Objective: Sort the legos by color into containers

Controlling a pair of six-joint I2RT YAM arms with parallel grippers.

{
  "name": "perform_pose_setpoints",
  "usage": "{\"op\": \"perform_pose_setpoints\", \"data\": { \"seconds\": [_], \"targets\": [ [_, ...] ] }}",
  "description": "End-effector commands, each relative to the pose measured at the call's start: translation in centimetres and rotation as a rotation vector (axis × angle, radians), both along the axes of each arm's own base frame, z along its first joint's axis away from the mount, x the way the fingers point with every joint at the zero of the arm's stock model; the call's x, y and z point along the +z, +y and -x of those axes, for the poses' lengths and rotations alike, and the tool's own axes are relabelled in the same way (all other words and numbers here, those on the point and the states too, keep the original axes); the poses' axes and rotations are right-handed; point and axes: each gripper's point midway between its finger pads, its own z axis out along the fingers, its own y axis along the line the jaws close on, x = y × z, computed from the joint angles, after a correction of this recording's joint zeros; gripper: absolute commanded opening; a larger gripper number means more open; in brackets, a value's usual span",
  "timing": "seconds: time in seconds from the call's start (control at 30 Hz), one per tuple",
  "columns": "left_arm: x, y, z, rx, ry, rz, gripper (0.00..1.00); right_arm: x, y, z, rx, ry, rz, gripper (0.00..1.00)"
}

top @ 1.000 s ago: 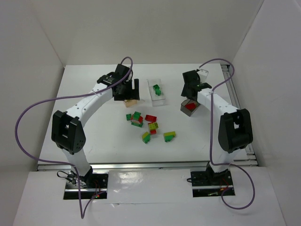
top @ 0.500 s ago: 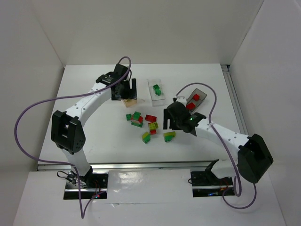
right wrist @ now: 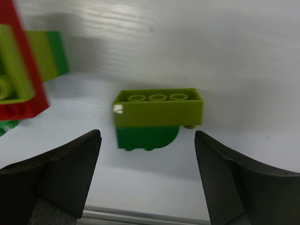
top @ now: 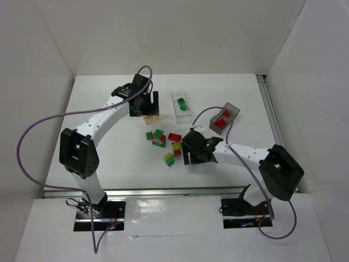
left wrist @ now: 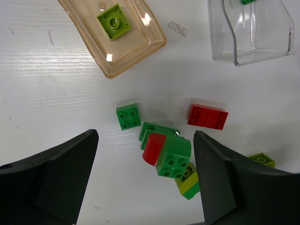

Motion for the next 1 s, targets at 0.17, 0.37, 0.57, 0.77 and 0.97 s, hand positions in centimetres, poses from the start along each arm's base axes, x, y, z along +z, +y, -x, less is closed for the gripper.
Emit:
{"op": "perform_pose_setpoints", "data": {
  "seconds": [0.17,0.37,0.57,0.77,0.97],
  "targets": [
    [2.0,-0.1,0.5,-0.021,-0.036,0.036,0.92,1.0,-6.5,-2.4,-0.288,-0.072,0.247,0.86],
    [0.9,0.0,0.8,-0.020,-0.009,0.025,0.92,6.4,-1.6,-5.5,-0.200,-0.176,-0.016,0.86],
    [1.4,0.5,0.9,-0.008,-0.026,0.013,0.92,10.9,4.6,-6.3,0.004,-0.233,-0.234,0.99],
    [1.4,0.5,0.9,-0.008,-0.026,0.013,0.92,9.8,7.6,-7.0,0.125,-0.175,-0.214,1.00],
    [1.0,0.6,1.0,-0.008,-0.018,0.009,0.92,8.2,8.4,-7.8,0.161,-0.152,-0.148,1.00]
  ]
}}
